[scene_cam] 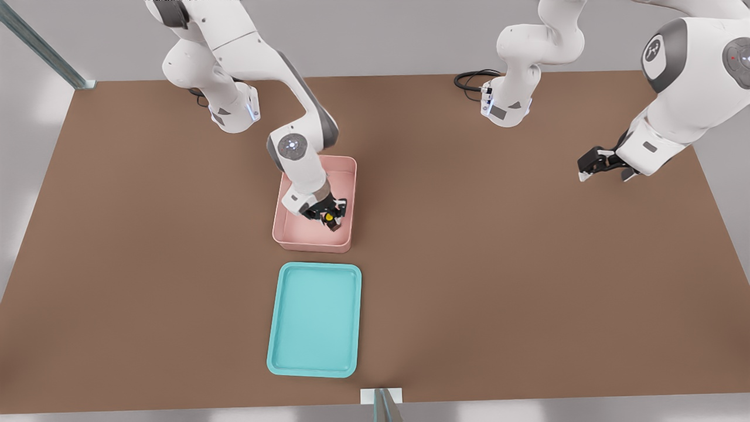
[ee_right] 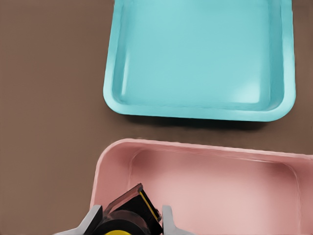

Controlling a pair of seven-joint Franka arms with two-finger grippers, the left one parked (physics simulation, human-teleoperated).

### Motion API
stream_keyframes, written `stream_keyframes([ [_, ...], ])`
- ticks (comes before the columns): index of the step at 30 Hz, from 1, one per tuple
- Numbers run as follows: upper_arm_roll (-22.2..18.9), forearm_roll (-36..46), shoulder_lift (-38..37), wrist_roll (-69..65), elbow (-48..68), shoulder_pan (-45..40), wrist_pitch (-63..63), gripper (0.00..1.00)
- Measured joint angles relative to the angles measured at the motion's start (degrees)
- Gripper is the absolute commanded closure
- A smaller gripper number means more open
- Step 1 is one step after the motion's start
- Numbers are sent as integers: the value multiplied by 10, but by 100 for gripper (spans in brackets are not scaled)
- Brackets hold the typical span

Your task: The left arm remains still, and the right arm places the button from the box into the tray

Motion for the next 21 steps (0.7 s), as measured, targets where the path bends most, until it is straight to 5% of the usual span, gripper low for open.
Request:
stream_keyframes([
  [10,4,119,322,-90,436,-180,-107,51],
  [11,4,124,340,-99,460,-190,-113,4],
  [15,5,148,360,-129,507,-207,-151,0],
  [17,1,132,292,-139,513,-194,-211,0],
  [19,6,26,130,-149,484,-196,-311,0],
  [21,61,-43,-18,-165,401,-334,-392,0],
])
